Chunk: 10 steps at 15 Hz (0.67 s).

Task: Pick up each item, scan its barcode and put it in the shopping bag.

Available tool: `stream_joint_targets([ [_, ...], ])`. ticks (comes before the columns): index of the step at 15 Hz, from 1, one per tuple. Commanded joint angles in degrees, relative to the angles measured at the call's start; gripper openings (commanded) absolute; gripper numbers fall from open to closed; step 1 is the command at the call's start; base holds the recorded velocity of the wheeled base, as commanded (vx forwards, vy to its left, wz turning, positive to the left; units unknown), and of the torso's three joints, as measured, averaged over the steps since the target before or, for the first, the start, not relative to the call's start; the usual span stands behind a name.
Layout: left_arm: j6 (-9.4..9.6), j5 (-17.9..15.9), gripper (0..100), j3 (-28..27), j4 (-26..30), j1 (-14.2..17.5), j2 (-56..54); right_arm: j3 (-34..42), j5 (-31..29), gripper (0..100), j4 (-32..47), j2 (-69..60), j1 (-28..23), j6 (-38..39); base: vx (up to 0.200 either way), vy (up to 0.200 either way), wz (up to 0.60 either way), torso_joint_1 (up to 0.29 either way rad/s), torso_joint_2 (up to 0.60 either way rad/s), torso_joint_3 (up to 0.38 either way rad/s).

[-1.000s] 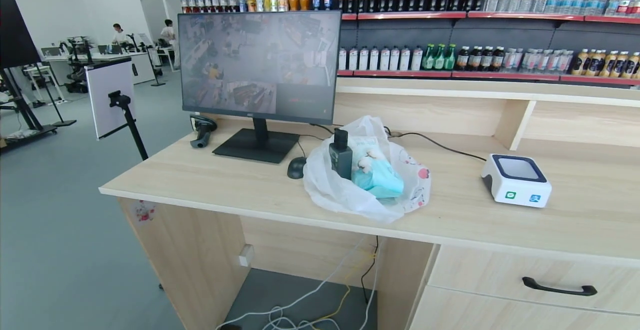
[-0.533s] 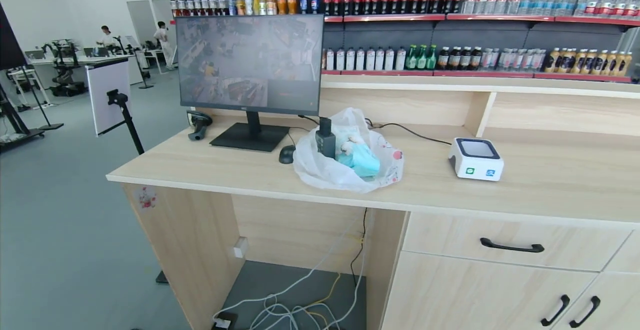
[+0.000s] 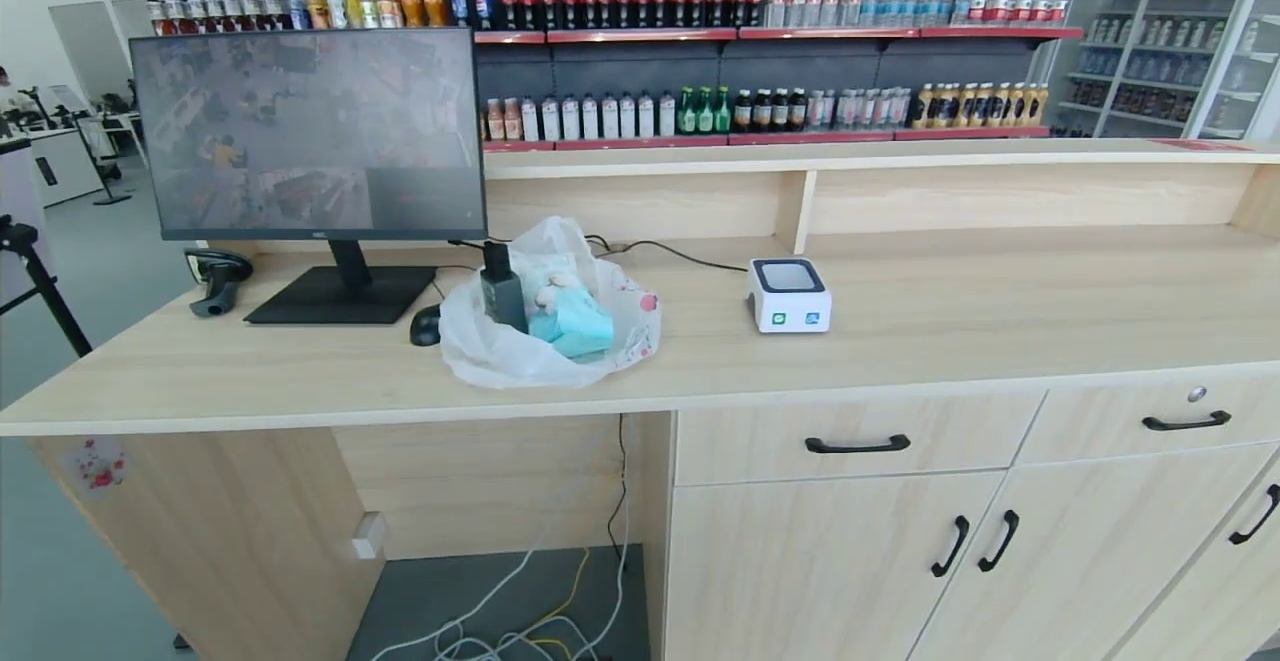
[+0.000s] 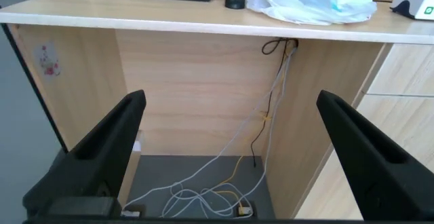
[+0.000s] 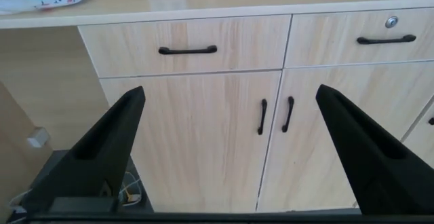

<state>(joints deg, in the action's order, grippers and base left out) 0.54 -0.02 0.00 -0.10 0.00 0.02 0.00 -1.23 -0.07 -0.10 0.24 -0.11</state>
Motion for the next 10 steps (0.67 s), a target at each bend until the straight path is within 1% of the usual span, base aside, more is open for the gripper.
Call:
stream_joint_targets([
  [1,-0.01,0.02,100,0.00,0.01,0.00,-0.02,0.00,0.00,100,-0.01,0.10,0.02,-0.07,0.000,-0.200,0.00,-0.007,0.00,0.007],
  [8,-0.01,0.02,100,0.00,0.01,0.00,-0.02,0.00,0.00,100,-0.01,0.10,0.02,0.29,0.000,-0.200,0.00,0.003,0.00,0.002],
  [10,-0.01,0.02,100,0.00,0.01,0.00,-0.02,0.00,0.00,100,-0.01,0.10,0.02,0.55,0.000,0.000,0.00,0.000,0.00,0.000],
])
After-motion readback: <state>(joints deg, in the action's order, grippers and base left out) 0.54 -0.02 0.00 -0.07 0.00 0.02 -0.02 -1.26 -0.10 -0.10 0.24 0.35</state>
